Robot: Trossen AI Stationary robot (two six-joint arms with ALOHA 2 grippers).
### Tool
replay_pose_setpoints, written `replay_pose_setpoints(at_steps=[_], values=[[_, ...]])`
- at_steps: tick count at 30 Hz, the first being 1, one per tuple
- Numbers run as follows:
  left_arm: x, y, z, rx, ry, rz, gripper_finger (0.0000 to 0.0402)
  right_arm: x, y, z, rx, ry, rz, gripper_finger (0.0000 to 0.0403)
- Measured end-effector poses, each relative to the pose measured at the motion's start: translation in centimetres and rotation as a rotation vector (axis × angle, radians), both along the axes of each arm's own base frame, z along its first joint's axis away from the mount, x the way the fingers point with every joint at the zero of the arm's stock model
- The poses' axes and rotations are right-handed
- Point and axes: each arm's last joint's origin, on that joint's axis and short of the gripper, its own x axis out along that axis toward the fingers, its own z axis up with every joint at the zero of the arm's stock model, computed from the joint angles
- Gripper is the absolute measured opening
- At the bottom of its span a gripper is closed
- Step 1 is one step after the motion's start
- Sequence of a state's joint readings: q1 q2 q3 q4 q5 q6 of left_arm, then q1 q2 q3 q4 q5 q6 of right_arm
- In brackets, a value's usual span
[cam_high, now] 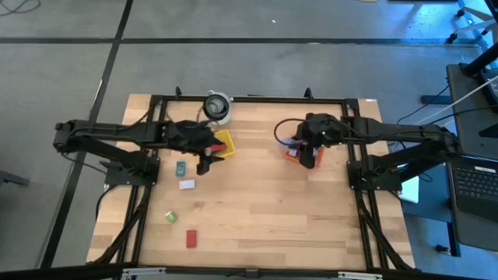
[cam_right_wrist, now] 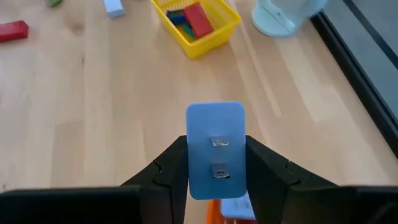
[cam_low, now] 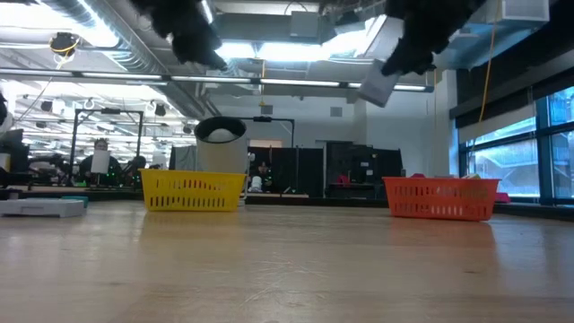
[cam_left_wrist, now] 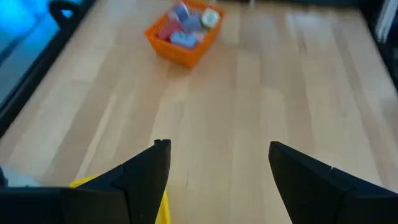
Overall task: Pick & Place Office items
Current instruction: Put the light blue charger adapter into the orange bin
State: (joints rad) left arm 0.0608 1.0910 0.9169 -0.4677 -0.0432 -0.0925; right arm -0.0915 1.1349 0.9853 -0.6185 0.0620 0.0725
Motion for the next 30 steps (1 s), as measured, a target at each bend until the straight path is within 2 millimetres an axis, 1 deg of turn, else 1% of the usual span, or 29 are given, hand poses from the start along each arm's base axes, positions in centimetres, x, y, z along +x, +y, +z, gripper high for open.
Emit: replay_pose_setpoints(at_steps=[2, 5, 8, 11, 13, 16, 20, 24, 30], values=[[-1.2, 0.0, -0.9, -0.021, -0.071, 0.042, 0.0267, -0.8, -0.4, 0.2, 0.002, 0.015, -0.022, 0.0124], [-3.2, 0.0, -2.1, -0.066, -0.123, 0.126, 0.0267, -1.9, -1.1, 0.5, 0.01, 0.037, -0.067, 0.0124], [-4.8, -0.1, -3.4, -0.139, -0.122, 0.201, 0.0267, -2.9, -1.7, 0.5, 0.03, 0.069, -0.126, 0.0124], [-5.7, -0.2, -4.5, -0.201, -0.103, 0.228, 0.0267, -3.5, -2.3, -0.1, 0.056, 0.097, -0.163, 0.0124], [-5.9, -0.4, -5.1, -0.229, -0.072, 0.234, 0.0267, -3.7, -2.6, -1.1, 0.08, 0.119, -0.175, 0.0124], [-6.2, -0.8, -5.6, -0.257, -0.016, 0.245, 0.0267, -4.2, -3.1, -3.5, 0.124, 0.174, -0.224, 0.0124], [-6.3, -1.4, -5.9, -0.281, 0.025, 0.233, 0.0267, -4.3, -3.4, -6.2, 0.197, 0.159, -0.239, 0.0124], [-6.6, -1.8, -6.2, -0.3, 0.061, 0.229, 0.0267, -4.6, -3.4, -7.8, 0.221, 0.172, -0.257, 0.0124], [-6.9, -2.4, -6.4, -0.299, 0.106, 0.203, 0.0267, -5.3, -3.1, -9.7, 0.282, 0.228, -0.294, 0.0124]])
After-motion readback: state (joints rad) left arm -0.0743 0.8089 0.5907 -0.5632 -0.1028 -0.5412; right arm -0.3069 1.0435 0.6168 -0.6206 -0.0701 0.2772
